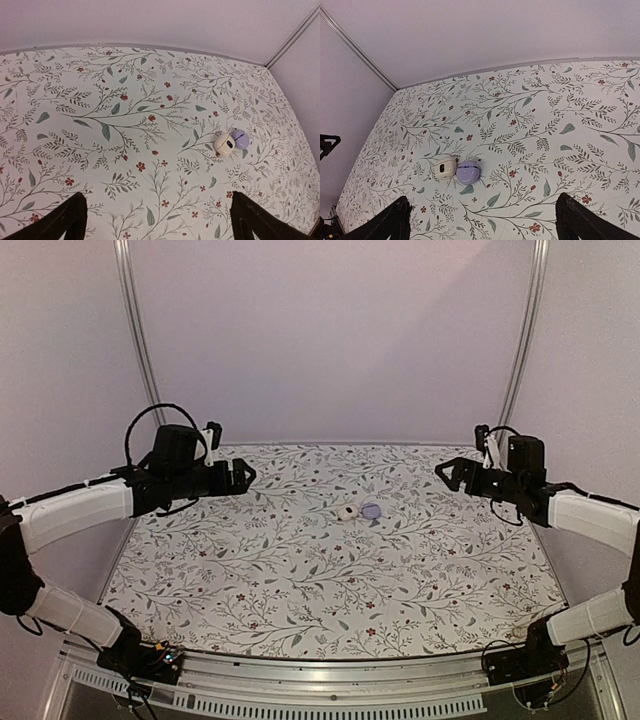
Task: Insert the wireless bluetooth earbuds into the charging case
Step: Reset both arms
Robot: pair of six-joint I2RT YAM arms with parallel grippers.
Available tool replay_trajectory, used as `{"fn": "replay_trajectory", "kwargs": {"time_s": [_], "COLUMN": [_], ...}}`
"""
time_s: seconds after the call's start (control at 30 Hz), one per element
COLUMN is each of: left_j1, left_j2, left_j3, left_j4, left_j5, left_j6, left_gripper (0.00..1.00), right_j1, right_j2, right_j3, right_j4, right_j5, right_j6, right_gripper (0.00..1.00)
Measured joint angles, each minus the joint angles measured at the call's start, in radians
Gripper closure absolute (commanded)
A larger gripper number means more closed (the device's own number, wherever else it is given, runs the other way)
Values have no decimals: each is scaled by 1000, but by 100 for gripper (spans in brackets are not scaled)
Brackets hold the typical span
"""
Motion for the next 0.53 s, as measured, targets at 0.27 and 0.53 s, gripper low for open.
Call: {"fn": "replay_trajectory", "kwargs": {"time_s": [0.27, 0.53], "left_j1": [0, 0], "left_j2": [-4, -4], "left_j3": [-155, -202], "left_j4": [60, 126], "left_j5": [1, -14], "left_j6": [-79, -117], "left_gripper": [0, 0], "right_j1": [0, 0], "right_j2": [-150, -130], "right_j3": [-234, -269], "right_j4": [94, 155], "right_j5": [16, 23], "right_j6": [28, 43], "right_gripper": [1, 1]}}
